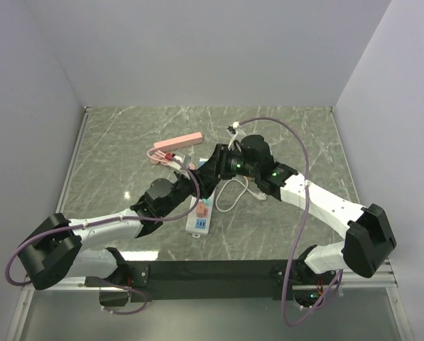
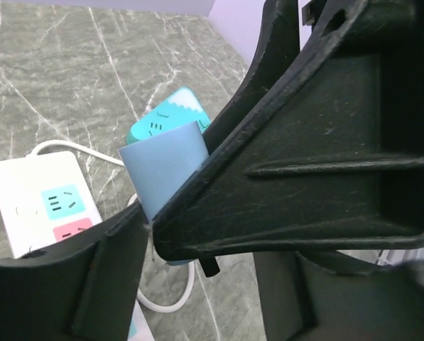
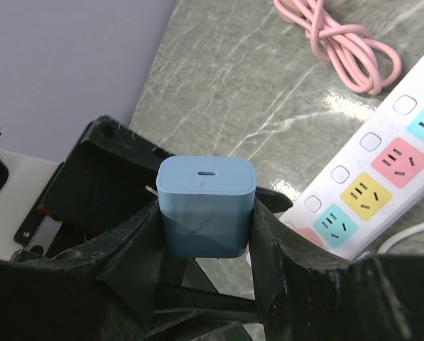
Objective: Insert the plug
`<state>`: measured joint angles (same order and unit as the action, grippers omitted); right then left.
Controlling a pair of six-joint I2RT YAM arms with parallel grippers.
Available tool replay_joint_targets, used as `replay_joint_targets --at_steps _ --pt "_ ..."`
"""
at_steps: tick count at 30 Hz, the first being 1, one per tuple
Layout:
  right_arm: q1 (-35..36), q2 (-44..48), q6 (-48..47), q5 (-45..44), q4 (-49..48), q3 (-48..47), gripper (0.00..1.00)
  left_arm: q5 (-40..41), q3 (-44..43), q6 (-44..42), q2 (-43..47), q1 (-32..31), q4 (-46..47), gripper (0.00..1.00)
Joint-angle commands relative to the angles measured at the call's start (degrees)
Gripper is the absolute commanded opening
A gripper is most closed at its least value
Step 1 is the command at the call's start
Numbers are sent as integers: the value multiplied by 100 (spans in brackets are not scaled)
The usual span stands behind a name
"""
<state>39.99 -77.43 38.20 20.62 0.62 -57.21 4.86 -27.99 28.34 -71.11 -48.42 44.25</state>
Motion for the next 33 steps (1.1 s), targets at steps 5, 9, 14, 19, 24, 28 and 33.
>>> replay_joint_targets --at_steps 5,9,14,19,24,28,33 --pt "158 -71 118 302 -54 280 7 639 65 137 115 -27 401 35" --pt "176 -71 127 302 -54 324 7 621 -13 67 71 -35 207 15" --pt "194 -97 100 205 -36 377 8 507 -23 49 -8 -27 163 1" --pt "202 -141 127 109 -54 535 12 437 39 84 -17 -35 137 1" --pt "194 35 75 -67 -343 676 38 191 223 111 -26 -27 224 1" --pt "202 131 -93 -85 -343 737 54 -256 487 14 88 -35 663 1" --pt "194 219 -321 -58 -361 808 77 -591 514 -100 255 -27 541 1"
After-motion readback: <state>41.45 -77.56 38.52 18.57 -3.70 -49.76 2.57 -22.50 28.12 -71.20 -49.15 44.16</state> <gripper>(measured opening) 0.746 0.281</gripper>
